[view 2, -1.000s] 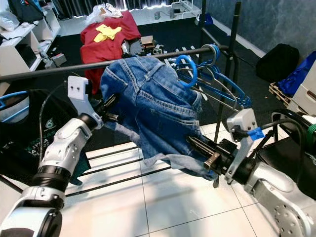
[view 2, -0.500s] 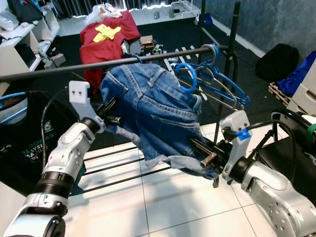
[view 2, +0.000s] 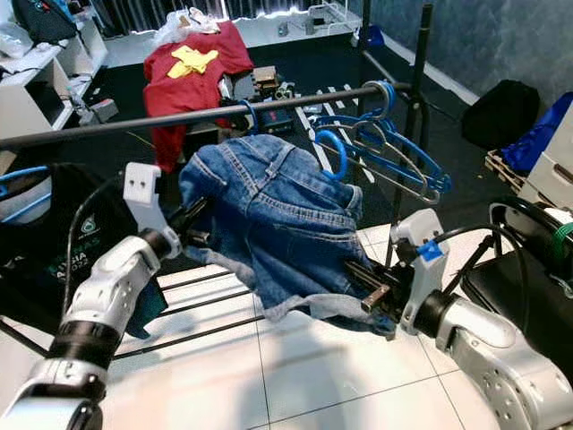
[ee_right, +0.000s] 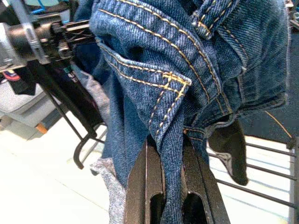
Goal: Hang hanger
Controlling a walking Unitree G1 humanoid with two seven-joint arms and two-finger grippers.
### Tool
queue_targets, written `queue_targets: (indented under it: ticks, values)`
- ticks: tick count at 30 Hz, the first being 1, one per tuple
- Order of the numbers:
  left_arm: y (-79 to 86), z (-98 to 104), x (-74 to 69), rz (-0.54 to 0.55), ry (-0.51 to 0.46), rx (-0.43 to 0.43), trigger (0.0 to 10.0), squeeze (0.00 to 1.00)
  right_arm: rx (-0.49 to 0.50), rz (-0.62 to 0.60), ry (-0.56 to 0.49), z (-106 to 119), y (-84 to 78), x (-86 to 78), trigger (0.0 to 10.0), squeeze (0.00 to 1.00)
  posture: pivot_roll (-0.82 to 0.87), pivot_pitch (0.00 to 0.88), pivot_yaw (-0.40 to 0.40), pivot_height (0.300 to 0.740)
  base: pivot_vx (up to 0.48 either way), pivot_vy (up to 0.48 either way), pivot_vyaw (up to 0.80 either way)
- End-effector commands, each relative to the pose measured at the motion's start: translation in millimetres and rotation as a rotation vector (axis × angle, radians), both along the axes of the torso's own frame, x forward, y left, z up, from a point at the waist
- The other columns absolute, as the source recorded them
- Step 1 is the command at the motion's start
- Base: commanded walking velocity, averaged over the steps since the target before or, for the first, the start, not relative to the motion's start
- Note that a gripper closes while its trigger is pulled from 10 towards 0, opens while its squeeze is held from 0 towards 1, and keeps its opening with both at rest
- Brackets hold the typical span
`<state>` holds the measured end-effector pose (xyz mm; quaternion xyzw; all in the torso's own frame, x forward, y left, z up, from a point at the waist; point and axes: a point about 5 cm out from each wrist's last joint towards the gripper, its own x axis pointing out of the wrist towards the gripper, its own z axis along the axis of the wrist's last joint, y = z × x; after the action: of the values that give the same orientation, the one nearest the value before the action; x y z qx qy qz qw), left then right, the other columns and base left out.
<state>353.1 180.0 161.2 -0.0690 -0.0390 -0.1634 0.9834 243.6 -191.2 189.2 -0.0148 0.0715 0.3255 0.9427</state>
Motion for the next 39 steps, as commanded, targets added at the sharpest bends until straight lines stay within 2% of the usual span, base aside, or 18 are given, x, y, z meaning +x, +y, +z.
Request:
queue_targets:
  ticks: [1,4,5,9,10,11,12,13,14,15,16,21,26,27,28,29,33,39]
  values:
    - [25.6,-4.2,-5.3,0.074,0.027,0.048,1.5,0.0,-0.016,-0.064,-0.014,1.6,-11.8,1.3,10.0,0.0,-0.11,0.105,0.084,0.74,0.0,0.0,0.0]
    - [26.6,-9.3,-6.8,0.071,0.048,0.069,1.5,0.0,-0.015,-0.061,-0.022,3.1,-11.8,1.5,10.0,0.0,-0.11,0.105,0.084,0.74,0.0,0.0,0.0]
    - [35.0,-16.6,-6.8,0.133,0.086,0.13,0.0,0.0,-0.029,-0.076,-0.025,3.5,-14.3,2.7,10.0,0.0,-0.11,0.106,0.086,0.74,0.0,0.0,0.0]
    - [42.6,-19.2,-6.2,0.195,0.107,0.144,0.1,0.0,-0.039,-0.1,-0.02,2.6,-17.1,4.1,10.0,0.0,-0.11,0.106,0.084,0.74,0.0,0.0,0.0]
    - [39.9,-16.6,-5.1,0.182,0.093,0.113,1.5,0.0,-0.048,-0.109,-0.015,0.7,-17.8,5.0,10.0,0.0,-0.11,0.106,0.083,0.74,0.0,0.0,0.0]
    - [39.9,-16.6,-5.1,0.182,0.093,0.113,1.5,0.0,-0.048,-0.109,-0.015,0.7,-17.8,5.0,10.0,0.0,-0.11,0.106,0.083,0.74,0.0,0.0,0.0]
    - [36.8,-14.2,-4.4,0.164,0.08,0.085,4.7,0.0,-0.054,-0.113,-0.012,-0.5,-18.2,5.5,10.0,0.0,-0.11,0.106,0.083,0.74,0.0,0.0,0.0]
    - [36.8,-14.2,-4.4,0.164,0.08,0.085,4.7,0.0,-0.054,-0.113,-0.012,-0.5,-18.2,5.5,10.0,0.0,-0.11,0.106,0.083,0.74,0.0,0.0,0.0]
    - [21.5,-7.5,-7.3,0.039,0.04,0.032,10.0,0.0,-0.049,-0.093,-0.024,0.5,-15.1,5.4,10.0,0.0,-0.11,0.107,0.082,0.74,0.0,0.0,0.0]
    - [21.5,-7.5,-7.3,0.039,0.04,0.032,10.0,0.0,-0.049,-0.093,-0.024,0.5,-15.1,5.4,10.0,0.0,-0.11,0.107,0.082,0.74,0.0,0.0,0.0]
    - [7.8,-2.4,-12.8,-0.094,0.011,-0.007,10.0,1.0,-0.038,-0.059,-0.051,5.0,-11.6,4.4,10.0,0.0,-0.11,0.108,0.082,0.74,0.0,0.0,0.0]
    - [-4.5,3.0,-22.8,-0.271,-0.012,-0.021,10.0,1.0,-0.018,-0.004,-0.098,14.1,-7.7,1.6,10.0,0.0,-0.11,0.107,0.082,0.74,0.0,0.0,0.0]
    - [7.5,7.7,-28.3,-0.383,-0.006,0.067,10.0,1.0,-0.03,0.076,-0.145,23.8,-7.1,-5.0,10.0,0.0,-0.11,0.101,0.084,0.74,0.0,0.0,0.0]
    - [11.1,6.2,-32.7,-0.446,0.016,0.113,10.0,0.27,-0.039,0.095,-0.156,26.0,-7.3,-6.2,10.0,0.0,-0.11,0.099,0.084,0.74,0.0,0.0,0.0]
    - [11.1,6.2,-32.7,-0.446,0.016,0.113,10.0,0.27,-0.039,0.095,-0.156,26.0,-7.3,-6.2,10.0,0.0,-0.11,0.099,0.084,0.74,0.0,0.0,0.0]
    - [13.3,4.9,-36.2,-0.492,0.034,0.143,10.0,0.0,-0.044,0.107,-0.163,27.5,-7.4,-7.0,10.0,0.0,-0.11,0.099,0.084,0.74,0.0,0.0,0.0]
    - [17.8,-1.9,-54.5,-0.667,0.104,0.237,10.0,0.0,-0.077,0.133,-0.171,28.6,-7.2,-7.8,10.0,0.0,-0.11,0.098,0.087,0.74,0.0,0.0,0.0]
    - [26.1,7.0,-68.4,-0.772,0.125,0.267,10.0,0.0,-0.113,0.178,-0.168,27.4,-6.0,-10.5,10.0,0.0,-0.11,0.099,0.083,0.74,0.0,0.0,0.0]
